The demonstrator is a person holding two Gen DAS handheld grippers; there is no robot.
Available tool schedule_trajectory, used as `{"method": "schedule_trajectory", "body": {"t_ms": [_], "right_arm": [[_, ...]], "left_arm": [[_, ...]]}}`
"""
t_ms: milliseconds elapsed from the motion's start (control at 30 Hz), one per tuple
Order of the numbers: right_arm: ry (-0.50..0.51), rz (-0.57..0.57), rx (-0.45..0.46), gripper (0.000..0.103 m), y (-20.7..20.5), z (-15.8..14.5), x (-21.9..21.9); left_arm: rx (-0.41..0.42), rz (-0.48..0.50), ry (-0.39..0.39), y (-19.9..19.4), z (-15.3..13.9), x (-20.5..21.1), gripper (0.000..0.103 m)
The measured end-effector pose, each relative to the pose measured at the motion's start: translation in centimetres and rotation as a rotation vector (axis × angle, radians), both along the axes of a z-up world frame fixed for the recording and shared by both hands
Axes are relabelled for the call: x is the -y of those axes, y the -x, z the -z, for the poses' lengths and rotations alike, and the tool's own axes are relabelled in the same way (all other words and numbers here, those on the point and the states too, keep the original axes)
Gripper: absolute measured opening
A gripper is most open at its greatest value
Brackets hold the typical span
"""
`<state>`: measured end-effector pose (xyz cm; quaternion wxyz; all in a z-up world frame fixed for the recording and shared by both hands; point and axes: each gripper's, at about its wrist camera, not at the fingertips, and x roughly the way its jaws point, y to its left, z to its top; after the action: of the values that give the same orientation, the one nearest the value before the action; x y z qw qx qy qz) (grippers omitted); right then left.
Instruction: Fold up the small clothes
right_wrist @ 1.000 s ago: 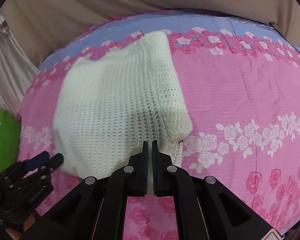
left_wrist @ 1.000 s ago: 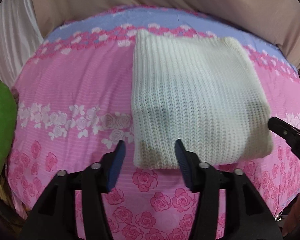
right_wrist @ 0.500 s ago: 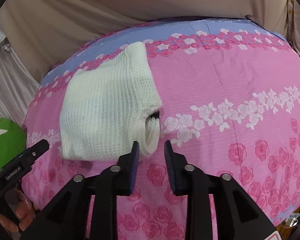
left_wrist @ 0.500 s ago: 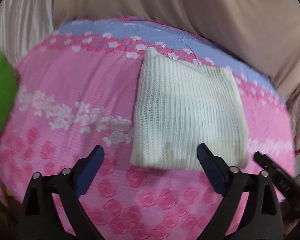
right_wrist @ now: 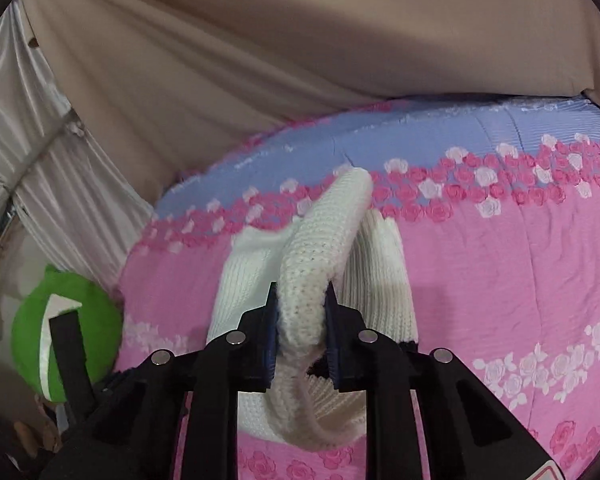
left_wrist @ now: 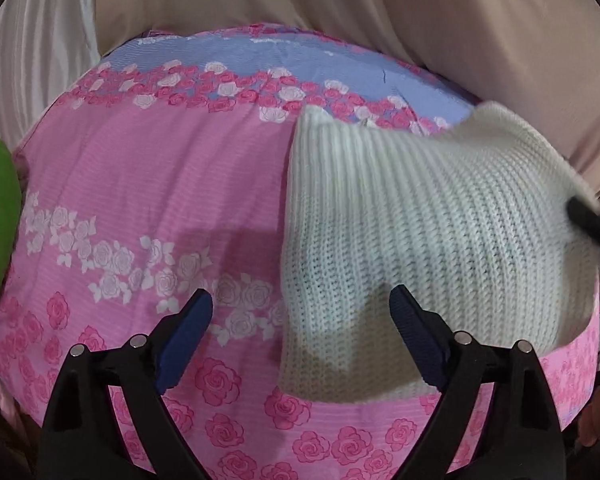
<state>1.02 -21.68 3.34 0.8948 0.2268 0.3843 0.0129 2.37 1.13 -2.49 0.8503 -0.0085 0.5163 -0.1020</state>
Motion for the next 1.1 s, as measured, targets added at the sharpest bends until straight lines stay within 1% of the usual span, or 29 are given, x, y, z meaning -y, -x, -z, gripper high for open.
{"method": "schedule_trajectory", "body": {"t_ms": [33, 100, 133, 167, 233, 267, 333, 367, 400, 433, 500, 600, 667, 700, 800, 900, 1033, 1100], "right_arm": [[0.006, 0.022, -0.040, 0.019, -0.3, 1.3, 0.6], [0.041, 0.072, -0.247, 0.019, -1.7, 7.3, 2.2], [0.027, 0.087, -0.333, 0.021, -1.8, 10.3, 2.9], [-0.012, 0.107, -0.289, 0.022, -1.1, 10.2, 3.4], [-0.084, 0.126, -0.233, 0.025, 0.2, 8.4, 3.9], [-0.083, 0.126, -0.203, 0.029, 1.0, 7.1, 3.7], [-0.005, 0.153, -0.181, 0.029, 2.8, 5.2, 3.3], [0.018, 0.174, -0.185, 0.032, 4.1, 4.6, 3.0], [0.024, 0.188, -0.187, 0.032, 5.3, 4.4, 2.8], [0.038, 0.208, -0.193, 0.035, 6.4, 4.3, 2.4], [0.093, 0.246, -0.228, 0.037, 8.4, 4.8, 1.1], [0.180, 0.242, -0.245, 0.037, 10.0, 5.8, -1.4], [0.230, 0.210, -0.262, 0.042, 10.4, 6.2, -3.1], [0.251, 0.196, -0.273, 0.042, 10.4, 6.3, -3.7], [0.275, 0.196, -0.278, 0.045, 10.7, 6.2, -4.3], [0.272, 0.204, -0.281, 0.046, 11.3, 6.1, -4.6], [0.278, 0.212, -0.291, 0.046, 12.0, 6.0, -5.0], [0.284, 0.213, -0.288, 0.046, 12.4, 5.8, -5.3]], "left_arm": [[-0.014, 0.005, -0.015, -0.2, 0.6, 0.3, 0.088], [-0.045, 0.016, -0.047, -0.5, 2.2, 0.8, 0.088], [-0.053, 0.018, -0.058, -0.5, 2.6, 0.9, 0.088], [-0.051, 0.016, -0.060, -0.5, 2.7, 0.8, 0.088], [-0.041, 0.006, -0.042, 0.0, 2.3, 0.3, 0.088], [-0.037, 0.003, -0.033, 0.2, 2.0, 0.0, 0.088], [-0.006, -0.014, -0.018, 1.4, 1.1, -0.7, 0.088], [0.005, -0.020, -0.020, 2.0, 0.7, -0.9, 0.088], [0.024, -0.030, -0.023, 2.8, 0.4, -1.1, 0.088], [0.043, -0.039, -0.024, 3.4, 0.0, -1.1, 0.088], [0.082, -0.057, -0.021, 4.9, -0.6, -1.1, 0.088], [0.108, -0.060, -0.007, 6.9, -1.1, -0.5, 0.089], [0.112, -0.043, -0.020, 7.7, -1.0, 0.3, 0.090], [0.112, -0.031, -0.035, 8.1, -0.9, 0.7, 0.090], [0.114, -0.004, -0.060, 9.1, -0.7, 1.4, 0.090], [0.127, 0.012, -0.091, 9.8, -0.6, 1.7, 0.089], [0.155, 0.042, -0.158, 10.5, -0.8, 2.3, 0.083], [0.151, 0.063, -0.173, 10.9, -0.8, 2.4, 0.082]]}}
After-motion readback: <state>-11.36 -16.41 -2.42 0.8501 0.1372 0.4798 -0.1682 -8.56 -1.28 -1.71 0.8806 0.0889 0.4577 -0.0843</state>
